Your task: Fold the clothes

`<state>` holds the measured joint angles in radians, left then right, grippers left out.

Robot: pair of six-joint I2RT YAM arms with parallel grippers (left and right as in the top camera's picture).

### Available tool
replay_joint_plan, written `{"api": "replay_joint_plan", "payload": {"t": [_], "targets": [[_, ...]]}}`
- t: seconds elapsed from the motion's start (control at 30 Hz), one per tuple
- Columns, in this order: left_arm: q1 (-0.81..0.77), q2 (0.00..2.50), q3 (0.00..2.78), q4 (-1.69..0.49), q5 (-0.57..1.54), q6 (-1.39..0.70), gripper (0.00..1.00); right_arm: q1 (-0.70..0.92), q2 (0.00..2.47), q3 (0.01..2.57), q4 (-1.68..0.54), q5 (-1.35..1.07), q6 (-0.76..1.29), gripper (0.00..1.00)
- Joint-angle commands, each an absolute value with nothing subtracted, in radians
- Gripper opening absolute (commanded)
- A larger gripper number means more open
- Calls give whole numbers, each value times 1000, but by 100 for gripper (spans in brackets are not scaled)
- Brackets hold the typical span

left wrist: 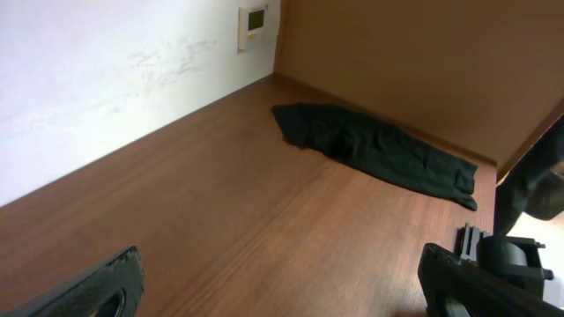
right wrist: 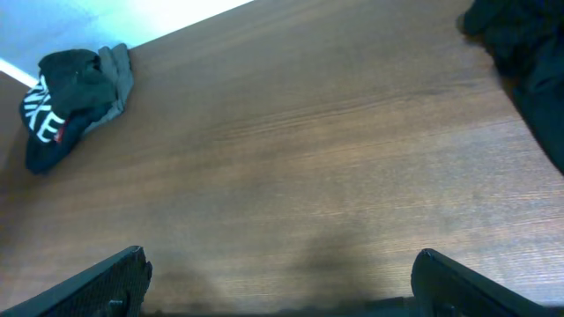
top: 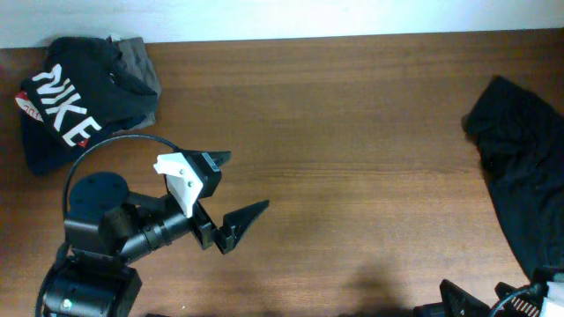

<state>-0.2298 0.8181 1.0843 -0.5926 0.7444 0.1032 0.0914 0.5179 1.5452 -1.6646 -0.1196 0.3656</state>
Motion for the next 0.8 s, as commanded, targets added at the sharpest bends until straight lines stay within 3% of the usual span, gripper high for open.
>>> {"api": "replay_joint_plan", "payload": {"t": [0.0,0.77], "targets": [[-235,826,1081,-596,735,91,99,84,510,1541,-1665,-93,375,99],[-235,830,1081,-607,736,91,99,84,510,1541,-1665,-93,375,99]]}}
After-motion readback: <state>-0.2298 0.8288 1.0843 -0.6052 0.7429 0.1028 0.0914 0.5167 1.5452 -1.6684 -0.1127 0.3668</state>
